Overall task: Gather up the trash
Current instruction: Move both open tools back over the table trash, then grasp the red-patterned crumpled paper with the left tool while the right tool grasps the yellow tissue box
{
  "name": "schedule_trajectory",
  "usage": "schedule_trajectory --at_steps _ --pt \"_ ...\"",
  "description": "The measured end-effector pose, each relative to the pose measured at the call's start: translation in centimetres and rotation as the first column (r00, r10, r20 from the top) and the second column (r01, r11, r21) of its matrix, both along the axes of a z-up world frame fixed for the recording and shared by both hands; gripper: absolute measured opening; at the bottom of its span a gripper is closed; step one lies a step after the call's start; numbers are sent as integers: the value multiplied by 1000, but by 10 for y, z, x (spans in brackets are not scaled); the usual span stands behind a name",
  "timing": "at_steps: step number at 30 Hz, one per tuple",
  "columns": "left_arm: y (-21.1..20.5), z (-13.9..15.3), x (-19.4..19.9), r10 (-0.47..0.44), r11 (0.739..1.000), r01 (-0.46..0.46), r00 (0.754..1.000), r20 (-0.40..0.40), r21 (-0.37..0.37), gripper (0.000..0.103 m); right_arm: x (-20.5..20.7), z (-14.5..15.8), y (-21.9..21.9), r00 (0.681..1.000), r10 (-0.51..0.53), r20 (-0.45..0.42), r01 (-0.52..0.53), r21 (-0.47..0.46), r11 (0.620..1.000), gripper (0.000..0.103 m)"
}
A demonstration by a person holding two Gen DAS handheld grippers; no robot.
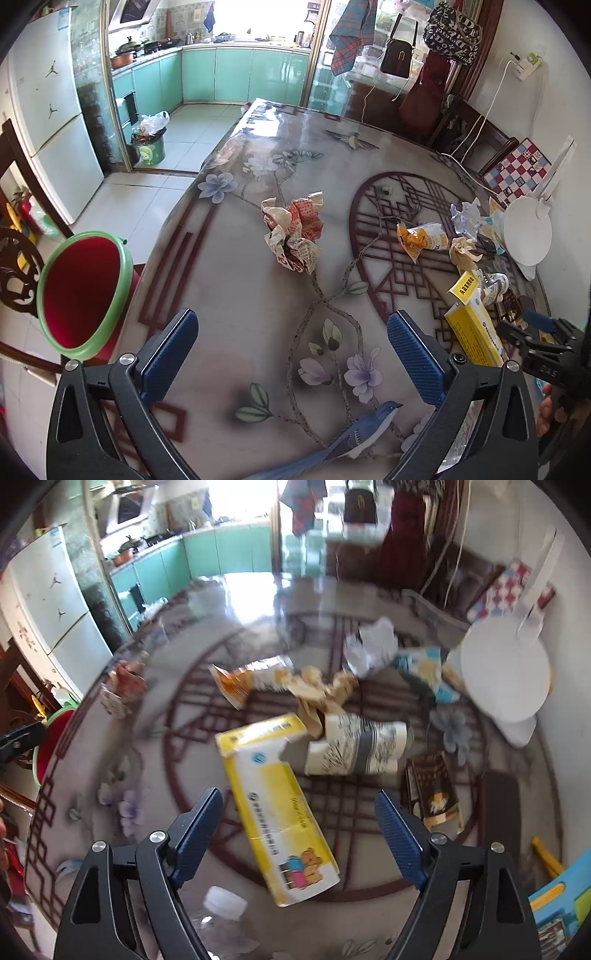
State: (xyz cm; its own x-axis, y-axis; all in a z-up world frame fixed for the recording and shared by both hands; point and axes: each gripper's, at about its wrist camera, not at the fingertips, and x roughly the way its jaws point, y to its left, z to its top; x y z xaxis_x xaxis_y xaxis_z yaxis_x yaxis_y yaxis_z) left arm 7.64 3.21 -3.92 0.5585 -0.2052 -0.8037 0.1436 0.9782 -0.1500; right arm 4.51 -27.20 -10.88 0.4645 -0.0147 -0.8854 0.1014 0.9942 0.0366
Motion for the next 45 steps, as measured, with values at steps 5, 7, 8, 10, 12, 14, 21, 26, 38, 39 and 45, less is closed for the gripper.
schedule_trajectory --at_steps 5,7,8,10,12,14,21,26,38,39,45 --pt "-7 -7 4 -2 1000 2 1000 -14 12 103 5 -29 -5 996 46 -71 -42 66 997 84" --pt "-9 -11 9 0 1000 1 1000 -21 22 103 9 -35 -2 994 64 -86 -57 73 996 84" --pt "-11 -13 12 1 1000 -1 1000 -22 24 103 14 -41 -4 993 68 -95 -61 78 995 84" --pt "-13 -15 20 6 1000 -5 1000 -20 26 103 17 -45 -3 991 75 -110 -64 99 993 79" --pt "-15 -18 31 14 999 -14 1000 -17 33 103 18 -50 -3 990 71 -119 -60 96 994 68" --pt "-18 -21 44 21 999 -21 1000 -20 37 103 18 -51 -4 991 65 -116 -55 88 995 60" --pt "-30 -48 91 51 997 -47 996 -68 64 103 16 -47 -9 993 42 -110 -29 116 993 54" --pt "-36 -67 107 67 995 -59 993 -97 85 102 14 -41 -9 994 25 -105 -14 111 994 54" --pt "-39 -63 99 7 996 2 995 -102 92 40 8 8 5 1000 -9 -18 11 110 994 54" --pt "-39 -58 96 0 995 9 996 -88 98 40 7 13 8 1000 -9 -9 10 110 994 54" --pt "-30 -25 70 -33 993 35 999 -18 111 40 5 42 34 999 12 43 -17 114 993 54"
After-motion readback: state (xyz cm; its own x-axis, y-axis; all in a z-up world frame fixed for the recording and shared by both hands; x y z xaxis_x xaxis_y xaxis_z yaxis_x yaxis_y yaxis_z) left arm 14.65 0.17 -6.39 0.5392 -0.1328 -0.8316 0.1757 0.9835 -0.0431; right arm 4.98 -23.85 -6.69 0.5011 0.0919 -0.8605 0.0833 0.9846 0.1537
